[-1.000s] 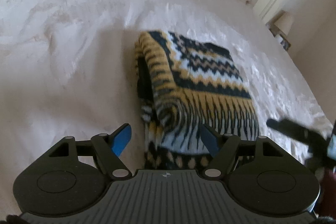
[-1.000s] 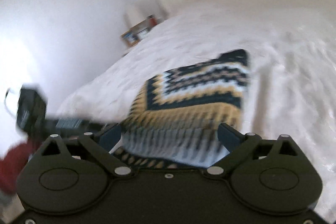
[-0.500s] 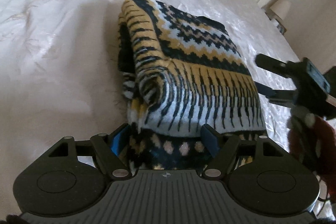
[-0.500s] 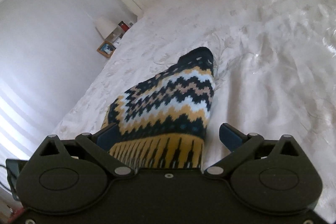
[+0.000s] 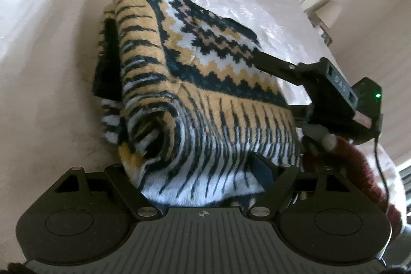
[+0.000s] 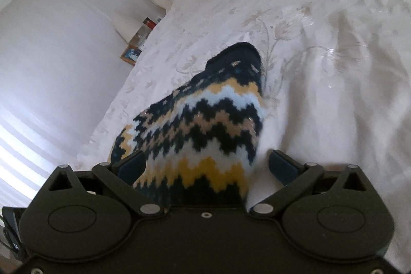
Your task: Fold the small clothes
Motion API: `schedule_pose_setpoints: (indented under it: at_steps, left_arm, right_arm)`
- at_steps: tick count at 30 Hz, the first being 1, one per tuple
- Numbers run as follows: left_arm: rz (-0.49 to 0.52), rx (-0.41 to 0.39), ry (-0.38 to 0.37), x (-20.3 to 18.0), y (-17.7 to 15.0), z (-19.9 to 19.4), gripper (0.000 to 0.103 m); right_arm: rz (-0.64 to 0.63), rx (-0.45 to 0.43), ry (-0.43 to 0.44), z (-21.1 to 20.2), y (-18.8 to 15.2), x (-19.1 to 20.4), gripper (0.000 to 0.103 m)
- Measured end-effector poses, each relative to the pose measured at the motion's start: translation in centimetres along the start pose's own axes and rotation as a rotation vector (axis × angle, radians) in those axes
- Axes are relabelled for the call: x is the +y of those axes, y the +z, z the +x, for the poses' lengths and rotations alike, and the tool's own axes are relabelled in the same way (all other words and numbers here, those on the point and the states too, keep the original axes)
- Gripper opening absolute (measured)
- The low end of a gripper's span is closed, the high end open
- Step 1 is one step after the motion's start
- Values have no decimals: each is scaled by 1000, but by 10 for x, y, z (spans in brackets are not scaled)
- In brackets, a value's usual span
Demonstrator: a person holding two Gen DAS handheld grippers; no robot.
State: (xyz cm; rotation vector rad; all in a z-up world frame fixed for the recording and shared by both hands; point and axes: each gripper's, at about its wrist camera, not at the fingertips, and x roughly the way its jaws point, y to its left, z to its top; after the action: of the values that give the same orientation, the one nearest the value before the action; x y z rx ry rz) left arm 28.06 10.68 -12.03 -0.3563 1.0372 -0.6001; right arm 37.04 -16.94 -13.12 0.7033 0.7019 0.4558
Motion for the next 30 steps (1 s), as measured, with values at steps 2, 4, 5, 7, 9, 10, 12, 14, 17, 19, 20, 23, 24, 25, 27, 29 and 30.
schedule_pose_setpoints:
  at_steps: [2, 4, 5, 7, 9, 10, 12, 14, 17, 19, 20, 23, 24, 25, 27, 29, 30]
  left_arm:
    - [-18, 2, -33, 1, 2, 2, 79]
    - [-46, 2, -73, 6, 2, 1, 69]
    - [-62, 3, -90, 8, 2, 0, 62]
    - [-86, 10, -118, 12, 0, -4, 40]
    - [-97, 14, -139, 13, -2, -10, 37]
    - [-97, 12, -147, 12, -4, -15, 36]
    - [-104, 13, -177, 9, -10, -25, 34]
    - [-110, 23, -210, 5, -19, -35, 34]
    - [-91, 52, -238, -7, -38, -49, 34]
    - [-83, 77, -255, -13, -55, -57, 34]
    - [-79, 91, -262, -17, -65, -61, 34]
    - [-71, 121, -272, -27, -99, -74, 34]
    - [-67, 131, -271, -29, -109, -78, 34]
    - [-59, 135, -264, -30, -119, -81, 34]
    - [-49, 133, -235, -30, -137, -88, 35]
    - [-62, 113, -175, -22, -149, -94, 35]
    - [-72, 102, -136, -16, -154, -96, 35]
  right_arm:
    - [0, 1, 13, 3, 3, 0, 103]
    - [5, 8, 27, 5, 3, 0, 103]
    - [5, 18, 34, 5, 3, 0, 97]
    - [4, 55, 8, 5, 3, 2, 56]
    - [4, 64, -14, 0, 0, 7, 52]
    - [5, 62, -18, -3, -1, 11, 50]
    - [18, 56, -15, -14, -4, 19, 49]
    - [27, 54, -12, -27, -9, 27, 49]
    - [16, 82, -42, -50, -22, 39, 49]
    - [13, 110, -64, -66, -35, 46, 49]
    - [12, 121, -72, -75, -42, 48, 49]
    - [-2, 157, -90, -99, -65, 53, 49]
    - [-13, 168, -95, -107, -72, 55, 50]
    - [-25, 180, -100, -115, -80, 57, 51]
    - [-48, 187, -110, -129, -94, 60, 53]
    - [-59, 186, -126, -137, -105, 61, 59]
    - [-60, 177, -140, -142, -111, 61, 61]
